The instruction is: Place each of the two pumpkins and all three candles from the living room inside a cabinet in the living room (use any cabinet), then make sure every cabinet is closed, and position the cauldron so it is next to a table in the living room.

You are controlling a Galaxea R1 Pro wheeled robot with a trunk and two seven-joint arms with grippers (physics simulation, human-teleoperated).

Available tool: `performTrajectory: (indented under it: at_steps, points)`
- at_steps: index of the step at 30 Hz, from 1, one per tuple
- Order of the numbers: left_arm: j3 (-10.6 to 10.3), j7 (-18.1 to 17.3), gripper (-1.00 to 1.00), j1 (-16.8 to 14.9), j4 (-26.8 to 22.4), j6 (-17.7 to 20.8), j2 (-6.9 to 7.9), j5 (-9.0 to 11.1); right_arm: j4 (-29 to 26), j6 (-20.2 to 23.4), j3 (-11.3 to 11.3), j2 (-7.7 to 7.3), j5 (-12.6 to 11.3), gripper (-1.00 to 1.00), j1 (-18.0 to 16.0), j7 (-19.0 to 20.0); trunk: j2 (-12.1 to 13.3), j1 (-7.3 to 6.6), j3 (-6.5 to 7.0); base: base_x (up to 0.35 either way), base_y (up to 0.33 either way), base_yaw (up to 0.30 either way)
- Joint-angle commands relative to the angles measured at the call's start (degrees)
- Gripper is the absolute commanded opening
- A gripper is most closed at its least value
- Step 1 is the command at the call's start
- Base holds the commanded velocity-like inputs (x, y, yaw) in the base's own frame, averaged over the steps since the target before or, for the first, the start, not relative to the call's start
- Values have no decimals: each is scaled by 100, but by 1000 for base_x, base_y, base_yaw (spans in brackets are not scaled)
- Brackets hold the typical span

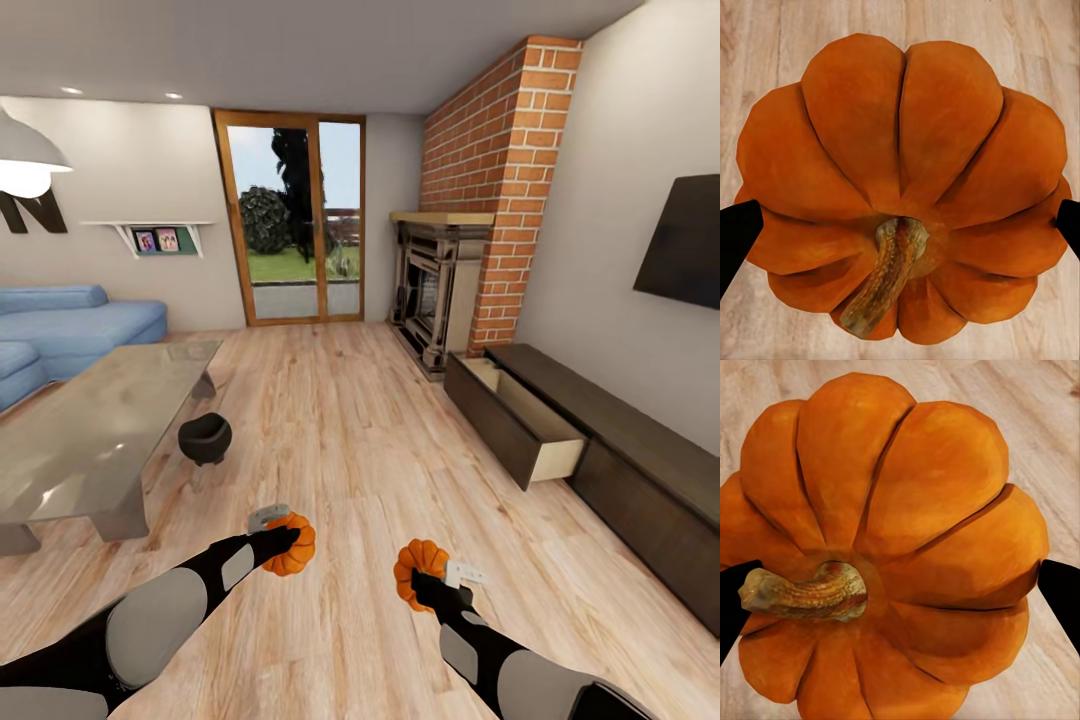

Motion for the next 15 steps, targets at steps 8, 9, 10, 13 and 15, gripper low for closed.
performTrajectory:
  at_steps: [8,9,10,13,15]
  points:
    - [46,-16,-100,-1,-11,30,-2,-52,-2,-13,50,4,-41,-100,0,-23,319,-177,138,0,0,0]
    - [46,-16,-100,-1,-11,32,-2,-52,-2,-13,50,4,-41,-100,0,-23,360,-199,156,0,0,0]
    - [46,-16,-100,-1,-11,33,-2,-52,-2,-13,50,4,-41,-100,3,-23,400,-221,174,0,0,0]
    - [46,-16,-100,-1,-11,32,-2,-52,-2,-13,53,6,-41,-100,5,-23,520,-286,228,0,0,0]
    - [46,-16,-100,-1,-11,34,-2,-52,-2,-13,57,11,-41,-100,8,-23,600,-330,264,0,0,0]
